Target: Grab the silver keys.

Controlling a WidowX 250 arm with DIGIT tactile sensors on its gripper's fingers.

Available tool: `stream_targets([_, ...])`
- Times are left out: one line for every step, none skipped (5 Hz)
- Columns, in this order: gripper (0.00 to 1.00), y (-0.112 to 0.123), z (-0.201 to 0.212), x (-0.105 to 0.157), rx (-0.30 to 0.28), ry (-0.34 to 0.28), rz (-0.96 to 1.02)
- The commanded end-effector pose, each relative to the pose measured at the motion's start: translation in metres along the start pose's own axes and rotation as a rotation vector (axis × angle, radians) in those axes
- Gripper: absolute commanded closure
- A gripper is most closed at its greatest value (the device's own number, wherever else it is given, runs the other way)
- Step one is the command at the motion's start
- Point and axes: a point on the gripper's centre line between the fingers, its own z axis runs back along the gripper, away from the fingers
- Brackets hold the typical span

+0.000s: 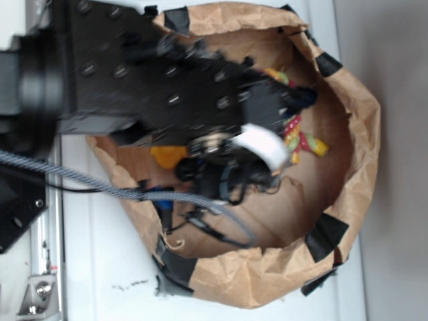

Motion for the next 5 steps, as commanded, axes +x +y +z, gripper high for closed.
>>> stream_targets([0.0,-0.001,-0.006,0.006,0.058,-0.012,-0.041])
stream_targets([0.0,-0.003,-0.013,0.003,0.073,-0.002,-0.072])
stream_targets([0.0,-0.005,-0.009,0.003,0.065,-0.021,-0.079])
stream_targets([0.0,-0.005,-0.009,0.005,0.07,-0.029,-0.086])
stream_targets([0.0,-0.005,-0.018,0.009,0.084,-0.034,-0.104])
